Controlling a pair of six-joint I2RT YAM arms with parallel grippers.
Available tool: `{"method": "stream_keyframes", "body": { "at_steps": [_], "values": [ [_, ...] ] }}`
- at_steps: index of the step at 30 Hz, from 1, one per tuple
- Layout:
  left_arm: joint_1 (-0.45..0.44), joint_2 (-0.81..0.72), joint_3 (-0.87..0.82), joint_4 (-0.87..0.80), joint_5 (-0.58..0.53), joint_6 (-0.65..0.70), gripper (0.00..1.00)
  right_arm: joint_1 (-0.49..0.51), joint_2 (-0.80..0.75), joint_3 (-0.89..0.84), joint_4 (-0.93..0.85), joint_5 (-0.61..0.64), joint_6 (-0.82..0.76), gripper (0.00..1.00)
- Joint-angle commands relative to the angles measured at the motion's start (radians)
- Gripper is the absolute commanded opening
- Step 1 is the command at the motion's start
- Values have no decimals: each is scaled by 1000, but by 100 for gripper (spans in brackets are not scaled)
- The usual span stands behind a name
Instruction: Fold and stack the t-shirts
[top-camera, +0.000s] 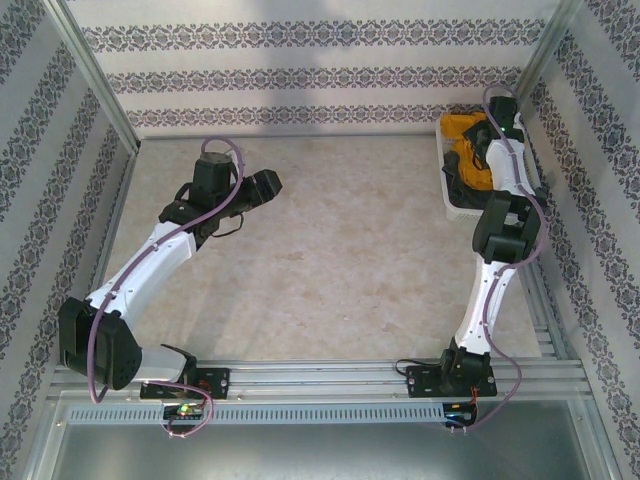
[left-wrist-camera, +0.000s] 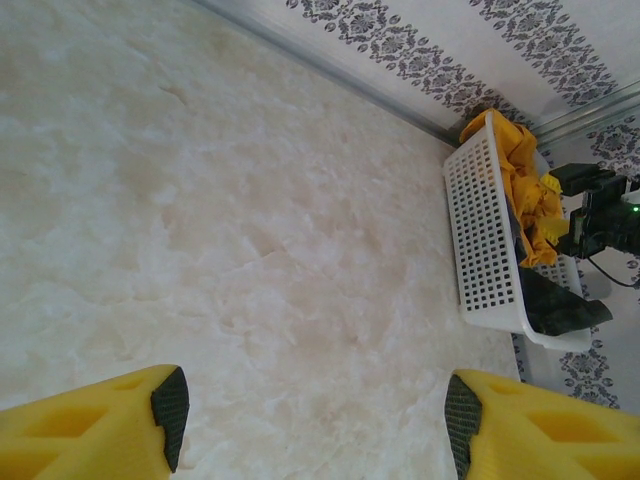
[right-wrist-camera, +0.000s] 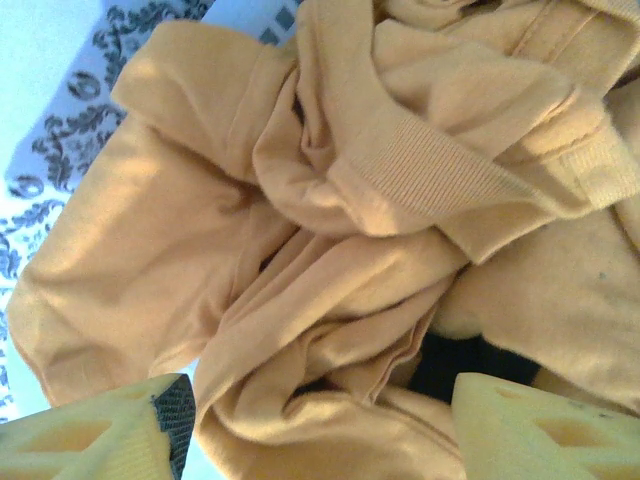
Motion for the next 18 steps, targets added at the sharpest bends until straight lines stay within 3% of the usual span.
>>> {"method": "stream_keyframes", "body": {
  "at_steps": [1, 9, 12, 14, 15, 16, 18],
  "values": [
    [-7, -43, -17, 28, 27, -10, 68, -2, 67, 43, -16, -34, 48, 66],
    [-7, -100, -43, 29, 40, -9, 65, 12, 128, 103, -12, -78, 97, 57],
    [-7, -113, -45, 26, 40, -11, 62, 13, 130, 88, -10, -103, 123, 41],
    [-8, -119, -44, 26, 40, -13, 60, 11, 119, 71, -10, -112, 138, 22],
    [-6, -123, -42, 22, 38, -9, 59, 12, 100, 49, -6, -105, 146, 7],
    [-8, -126, -39, 16, 36, -7, 58, 13, 62, 6, 20, -86, 154, 0],
    [-7, -131, -34, 9, 31, -3, 57, 20, -26, -100, 100, -42, 165, 0]
  ]
}}
